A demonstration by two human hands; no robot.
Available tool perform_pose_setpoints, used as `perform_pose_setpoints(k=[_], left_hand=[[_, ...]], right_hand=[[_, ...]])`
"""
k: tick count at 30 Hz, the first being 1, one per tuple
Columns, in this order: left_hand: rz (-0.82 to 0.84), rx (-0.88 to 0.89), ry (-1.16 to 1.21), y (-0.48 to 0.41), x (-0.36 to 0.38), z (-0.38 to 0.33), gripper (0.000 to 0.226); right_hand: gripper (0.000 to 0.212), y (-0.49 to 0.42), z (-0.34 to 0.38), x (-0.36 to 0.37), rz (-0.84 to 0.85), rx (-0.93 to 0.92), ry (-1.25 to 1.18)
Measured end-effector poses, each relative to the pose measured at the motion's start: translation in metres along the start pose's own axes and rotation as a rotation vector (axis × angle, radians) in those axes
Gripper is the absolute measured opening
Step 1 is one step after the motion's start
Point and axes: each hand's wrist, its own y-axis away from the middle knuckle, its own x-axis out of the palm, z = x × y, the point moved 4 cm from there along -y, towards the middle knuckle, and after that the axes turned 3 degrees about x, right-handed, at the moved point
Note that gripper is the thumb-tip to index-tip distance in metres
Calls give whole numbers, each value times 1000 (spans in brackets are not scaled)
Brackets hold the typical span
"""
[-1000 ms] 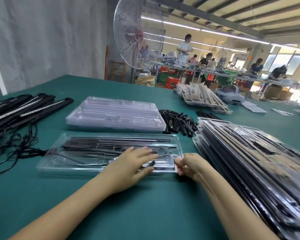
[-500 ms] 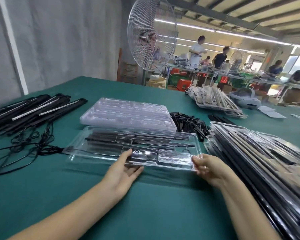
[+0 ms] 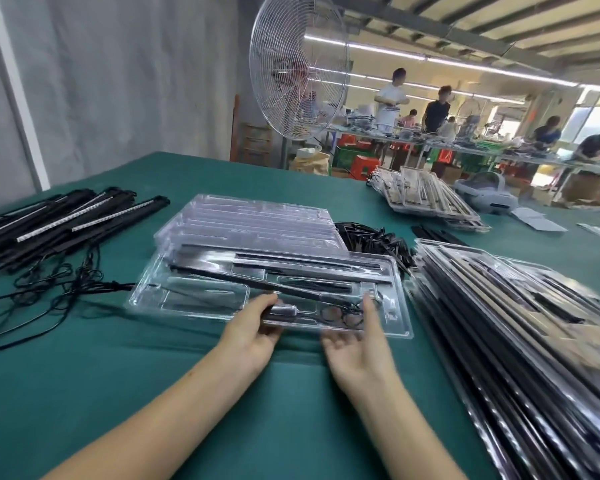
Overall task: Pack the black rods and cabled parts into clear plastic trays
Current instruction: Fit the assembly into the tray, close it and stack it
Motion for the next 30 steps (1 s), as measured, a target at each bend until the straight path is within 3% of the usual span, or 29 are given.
perform_pose_setpoints(k=[4,12,21,30], left_hand=[[31,8,8,1,4,8,17],[47,26,11,0,7,6,7],[82,3,14,-1,6,6,10],[91,-71,-19,-2,6,10,8]], right_hand=[[3,3,-40,23,64,83,40],[11,-8,-44,43,-88,55,-1],[13,-10,-45,44,-99,63,-5],[17,-8,-48,40,-253,-80,117]])
